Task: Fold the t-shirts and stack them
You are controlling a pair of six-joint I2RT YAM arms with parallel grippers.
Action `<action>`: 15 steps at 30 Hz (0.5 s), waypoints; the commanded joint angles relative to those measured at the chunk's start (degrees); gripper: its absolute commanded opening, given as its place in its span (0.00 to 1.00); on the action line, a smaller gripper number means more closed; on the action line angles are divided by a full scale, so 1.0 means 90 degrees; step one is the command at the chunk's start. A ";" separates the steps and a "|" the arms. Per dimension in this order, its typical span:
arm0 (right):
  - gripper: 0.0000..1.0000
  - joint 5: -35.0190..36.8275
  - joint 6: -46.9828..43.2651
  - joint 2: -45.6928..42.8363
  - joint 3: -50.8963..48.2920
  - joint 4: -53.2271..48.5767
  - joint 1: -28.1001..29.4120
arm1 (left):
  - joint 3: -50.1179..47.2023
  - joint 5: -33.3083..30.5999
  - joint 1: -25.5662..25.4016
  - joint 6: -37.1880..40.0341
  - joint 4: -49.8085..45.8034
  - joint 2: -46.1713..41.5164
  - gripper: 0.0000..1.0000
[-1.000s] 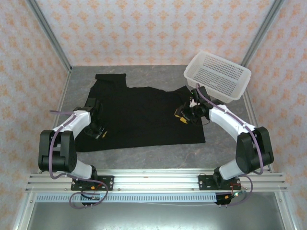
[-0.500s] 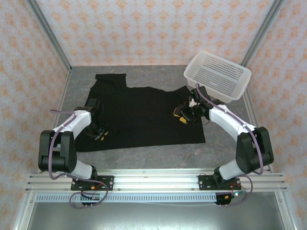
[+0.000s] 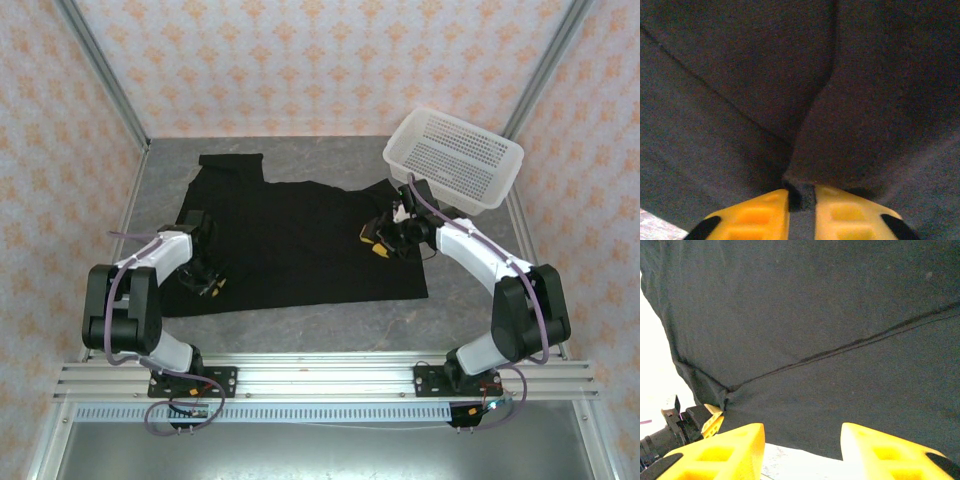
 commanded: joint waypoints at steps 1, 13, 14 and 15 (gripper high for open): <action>0.43 -0.0037 -0.0035 0.0072 0.0154 0.0070 0.0012 | 0.0027 -0.0149 -0.0038 -0.0035 0.0107 0.0036 0.09; 0.38 -0.0007 -0.0001 0.0065 0.0243 0.0090 0.0010 | 0.0708 -0.0307 -0.0080 0.0005 -0.0286 -0.0332 0.00; 0.38 -0.0008 0.0011 0.0071 0.0251 0.0090 0.0014 | 0.0808 -0.0314 -0.0114 0.0043 -0.0284 -0.0295 0.00; 0.37 -0.0015 0.0009 0.0074 0.0261 0.0090 0.0009 | 0.0897 -0.0301 -0.0144 0.0080 -0.0267 -0.0247 0.00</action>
